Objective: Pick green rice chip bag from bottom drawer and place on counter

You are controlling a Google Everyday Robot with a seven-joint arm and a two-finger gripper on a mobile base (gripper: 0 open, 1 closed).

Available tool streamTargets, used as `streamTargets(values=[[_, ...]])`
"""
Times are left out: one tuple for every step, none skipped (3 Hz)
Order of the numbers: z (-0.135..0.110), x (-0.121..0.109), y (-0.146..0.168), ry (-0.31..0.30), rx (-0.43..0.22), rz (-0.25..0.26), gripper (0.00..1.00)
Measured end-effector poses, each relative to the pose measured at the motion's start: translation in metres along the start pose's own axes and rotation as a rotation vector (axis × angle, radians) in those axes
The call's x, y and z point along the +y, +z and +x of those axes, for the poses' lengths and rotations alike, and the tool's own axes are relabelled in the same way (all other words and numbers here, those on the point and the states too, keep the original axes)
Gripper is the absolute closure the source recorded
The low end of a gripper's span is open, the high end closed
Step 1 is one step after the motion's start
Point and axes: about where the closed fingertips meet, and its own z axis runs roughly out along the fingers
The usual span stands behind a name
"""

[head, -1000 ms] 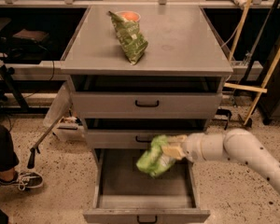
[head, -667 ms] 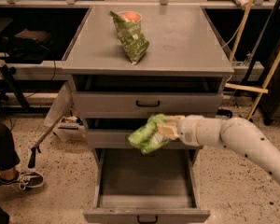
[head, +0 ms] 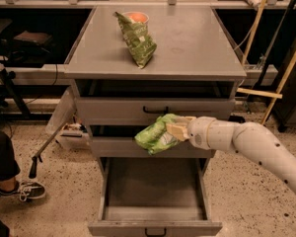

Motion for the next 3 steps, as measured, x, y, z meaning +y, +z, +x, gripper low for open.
streamTargets(values=[[-0.009, -0.005, -0.023, 0.003, -0.02, -0.033, 1.0], [-0.045, -0.017, -0.095, -0.05, -0.111, -0.051, 1.0], [-0.124, -0.022, -0.155, -0.178, -0.201, -0.02, 1.0]])
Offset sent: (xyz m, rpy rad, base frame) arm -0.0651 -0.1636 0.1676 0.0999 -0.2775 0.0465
